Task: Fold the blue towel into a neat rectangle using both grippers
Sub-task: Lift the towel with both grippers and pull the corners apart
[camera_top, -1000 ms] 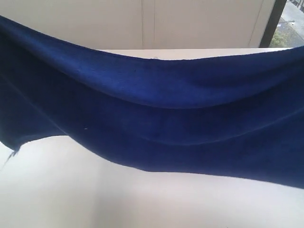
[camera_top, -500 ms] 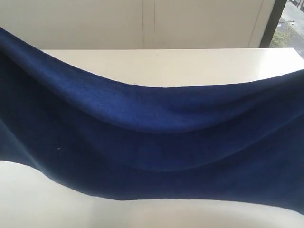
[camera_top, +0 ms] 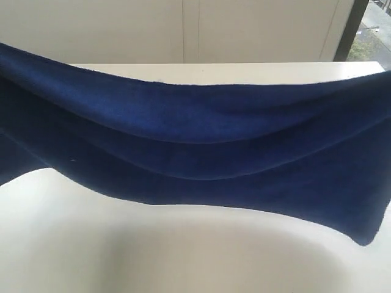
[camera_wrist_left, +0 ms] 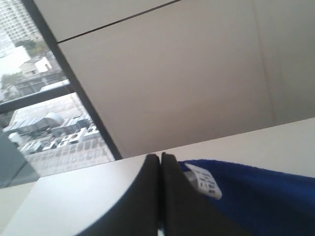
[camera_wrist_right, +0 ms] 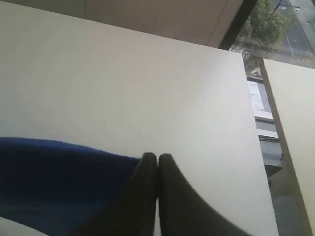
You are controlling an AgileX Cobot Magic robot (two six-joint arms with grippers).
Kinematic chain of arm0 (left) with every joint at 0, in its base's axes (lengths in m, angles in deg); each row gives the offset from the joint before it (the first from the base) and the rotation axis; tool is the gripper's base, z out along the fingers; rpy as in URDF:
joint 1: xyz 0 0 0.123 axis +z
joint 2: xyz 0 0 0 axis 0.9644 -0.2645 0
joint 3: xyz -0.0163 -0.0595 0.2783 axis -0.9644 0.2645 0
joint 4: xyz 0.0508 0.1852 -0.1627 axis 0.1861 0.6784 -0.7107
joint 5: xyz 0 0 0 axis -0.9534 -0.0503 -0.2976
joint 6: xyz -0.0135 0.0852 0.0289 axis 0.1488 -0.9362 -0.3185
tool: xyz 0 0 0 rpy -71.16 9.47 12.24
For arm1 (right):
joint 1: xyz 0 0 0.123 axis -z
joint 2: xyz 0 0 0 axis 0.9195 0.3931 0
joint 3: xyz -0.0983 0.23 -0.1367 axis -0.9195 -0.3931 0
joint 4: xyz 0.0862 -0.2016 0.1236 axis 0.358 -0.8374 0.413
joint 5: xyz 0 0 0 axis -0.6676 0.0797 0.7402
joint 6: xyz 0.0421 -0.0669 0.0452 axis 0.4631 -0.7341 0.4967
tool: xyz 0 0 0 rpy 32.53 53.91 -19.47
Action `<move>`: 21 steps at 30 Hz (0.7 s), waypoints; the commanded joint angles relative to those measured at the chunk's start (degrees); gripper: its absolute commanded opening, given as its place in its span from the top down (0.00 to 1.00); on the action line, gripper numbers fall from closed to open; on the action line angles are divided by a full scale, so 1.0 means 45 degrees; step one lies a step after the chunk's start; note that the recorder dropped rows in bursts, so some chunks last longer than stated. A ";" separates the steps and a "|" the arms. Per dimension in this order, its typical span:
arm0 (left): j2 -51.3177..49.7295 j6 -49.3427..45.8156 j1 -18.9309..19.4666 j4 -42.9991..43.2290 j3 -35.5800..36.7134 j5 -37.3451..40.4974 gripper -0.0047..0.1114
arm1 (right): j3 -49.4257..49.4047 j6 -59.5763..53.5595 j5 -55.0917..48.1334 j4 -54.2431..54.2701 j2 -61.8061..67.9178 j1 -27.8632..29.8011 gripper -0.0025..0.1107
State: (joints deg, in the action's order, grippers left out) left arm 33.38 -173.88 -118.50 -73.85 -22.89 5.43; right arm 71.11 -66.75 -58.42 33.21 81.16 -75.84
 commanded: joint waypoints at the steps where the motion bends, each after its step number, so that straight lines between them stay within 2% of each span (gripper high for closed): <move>1: 0.0383 -0.2050 -0.0058 -0.0237 -0.0028 -0.1497 0.96 | -0.0069 0.0161 -0.0892 -0.0013 -0.1115 0.0098 0.98; 8: 0.1792 -0.1736 -0.0058 -0.0237 0.0062 -0.1475 0.96 | -0.0069 -0.0330 -0.1861 0.0516 -0.2656 0.0098 0.98; 17: 0.2671 -0.0978 -0.0058 -0.0237 0.0878 -0.1384 0.96 | -0.0475 -0.0351 -0.1723 0.1014 -0.2772 0.0098 0.98; 21: 0.2311 -0.0571 -0.0058 -0.0237 0.1227 0.0755 0.96 | -0.0746 -0.0351 -0.1250 0.0993 -0.2375 0.0098 0.98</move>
State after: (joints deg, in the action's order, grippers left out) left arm 44.50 -173.88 -118.50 -73.85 -17.97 2.33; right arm 68.67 -67.66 -66.16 37.95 69.05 -75.84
